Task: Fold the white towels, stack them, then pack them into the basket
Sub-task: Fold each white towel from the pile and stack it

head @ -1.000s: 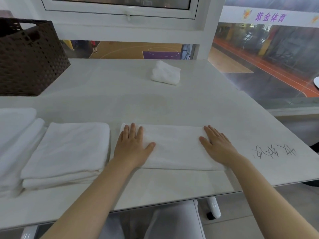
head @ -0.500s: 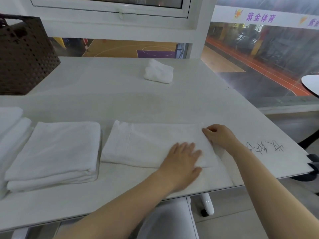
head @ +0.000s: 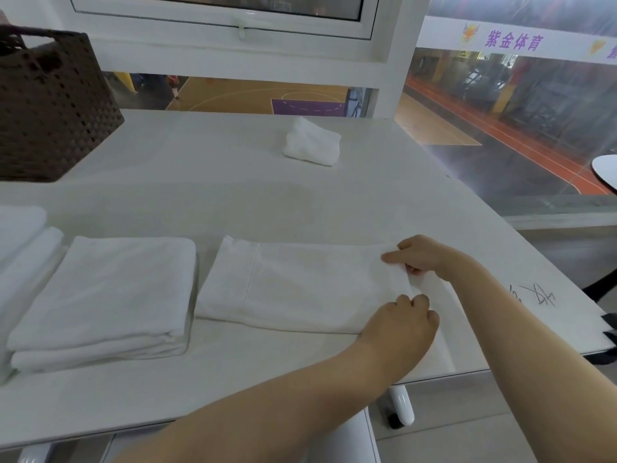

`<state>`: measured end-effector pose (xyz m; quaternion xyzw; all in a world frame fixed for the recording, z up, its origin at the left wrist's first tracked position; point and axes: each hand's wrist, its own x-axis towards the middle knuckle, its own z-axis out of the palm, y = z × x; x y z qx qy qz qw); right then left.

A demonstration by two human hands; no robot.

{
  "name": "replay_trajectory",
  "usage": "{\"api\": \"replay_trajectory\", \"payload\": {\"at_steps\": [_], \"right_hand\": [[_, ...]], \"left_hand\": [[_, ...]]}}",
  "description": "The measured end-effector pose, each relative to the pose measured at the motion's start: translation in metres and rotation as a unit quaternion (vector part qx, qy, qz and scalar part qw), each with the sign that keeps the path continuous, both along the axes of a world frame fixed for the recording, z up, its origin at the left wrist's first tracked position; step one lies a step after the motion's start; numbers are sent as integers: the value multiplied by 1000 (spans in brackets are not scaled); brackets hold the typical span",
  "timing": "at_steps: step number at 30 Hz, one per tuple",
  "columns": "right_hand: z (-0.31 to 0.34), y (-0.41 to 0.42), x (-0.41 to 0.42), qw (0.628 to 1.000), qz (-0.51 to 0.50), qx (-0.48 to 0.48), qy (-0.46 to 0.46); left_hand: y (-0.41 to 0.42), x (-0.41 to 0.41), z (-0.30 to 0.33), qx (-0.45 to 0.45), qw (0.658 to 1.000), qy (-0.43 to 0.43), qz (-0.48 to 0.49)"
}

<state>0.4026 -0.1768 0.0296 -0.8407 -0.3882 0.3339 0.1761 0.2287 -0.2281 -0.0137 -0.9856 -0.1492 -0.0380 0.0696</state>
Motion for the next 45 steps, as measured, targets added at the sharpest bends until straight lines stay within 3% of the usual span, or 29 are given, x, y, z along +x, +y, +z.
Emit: {"api": "replay_trajectory", "payload": {"at_steps": [5,7,11,14,18,20,26,32,38,41,45], "right_hand": [[12,-5,4,998,-25,29,48],[24,-8,7,998,-34,34,48],[59,-4,6,996,-51,73,-17],[91,11,-8,991,-43,93,-90],[121,43,-47,979,23,89,-180],[128,61,-73,968,74,93,-221],[103,110,-154,946,165,36,-276],[63,130,-204,912,189,36,-361],[44,132,-212,916,183,26,-356],[37,128,-207,930,199,42,-307],[26,113,-190,955,243,113,-129]], "left_hand": [[11,-2,2,30,993,-110,-12],[18,-2,5,-79,975,-206,-18],[26,-6,25,-378,861,-337,52],[27,-11,42,-484,755,-436,75],[32,-25,59,-578,641,-494,102],[39,-41,61,-585,604,-525,132],[61,-107,41,-578,550,-574,187],[77,-150,19,-516,575,-570,280],[85,-163,7,-487,623,-512,336],[87,-166,4,-481,649,-483,337],[92,-171,0,-472,668,-456,352]]}}
